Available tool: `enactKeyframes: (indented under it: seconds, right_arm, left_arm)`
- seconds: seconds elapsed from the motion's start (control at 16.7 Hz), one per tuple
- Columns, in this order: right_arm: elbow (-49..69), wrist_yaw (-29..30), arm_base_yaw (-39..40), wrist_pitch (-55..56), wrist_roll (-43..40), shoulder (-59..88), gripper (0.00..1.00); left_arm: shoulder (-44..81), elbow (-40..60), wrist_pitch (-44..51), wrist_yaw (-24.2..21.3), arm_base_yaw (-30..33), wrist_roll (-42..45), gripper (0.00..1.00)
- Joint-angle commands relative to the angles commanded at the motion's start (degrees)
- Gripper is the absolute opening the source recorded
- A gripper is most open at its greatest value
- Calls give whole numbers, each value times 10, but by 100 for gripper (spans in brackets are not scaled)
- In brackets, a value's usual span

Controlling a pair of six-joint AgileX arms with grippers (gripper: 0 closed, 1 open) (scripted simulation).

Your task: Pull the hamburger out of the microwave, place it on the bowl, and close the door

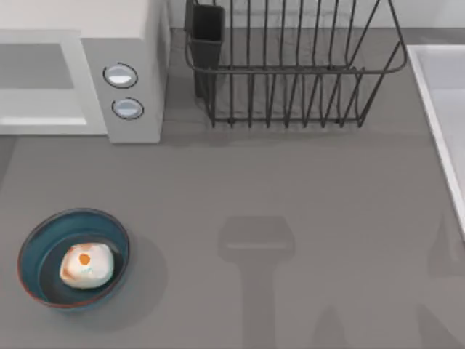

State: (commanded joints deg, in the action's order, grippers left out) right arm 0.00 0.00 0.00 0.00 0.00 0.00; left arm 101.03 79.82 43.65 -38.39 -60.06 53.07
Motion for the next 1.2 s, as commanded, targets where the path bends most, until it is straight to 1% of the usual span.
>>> enactKeyframes:
  seconds: [0.18, 0.42, 0.54, 0.66, 0.96, 1.08, 1.2]
  right_arm:
    - [0, 0, 0, 0, 0, 0, 100]
    - [0, 0, 0, 0, 0, 0, 100]
    - [0, 0, 0, 0, 0, 0, 100]
    - [0, 0, 0, 0, 0, 0, 100]
    - [0, 0, 0, 0, 0, 0, 100]
    - [0, 0, 0, 0, 0, 0, 100]
    - [0, 0, 0, 0, 0, 0, 100]
  left_arm:
    - [15, -31, -39, -1, -1, 1, 0]
    - [47, -101, -156, -2, -3, 2, 0]
    - [62, -133, -198, -3, -3, 3, 0]
    - [69, -148, -215, -3, -4, 3, 0]
    - [65, -150, -215, -3, 0, 2, 0]
    - [45, -171, -227, 3, 11, -11, 0]
    - [9, -214, -248, 12, 30, -32, 0]
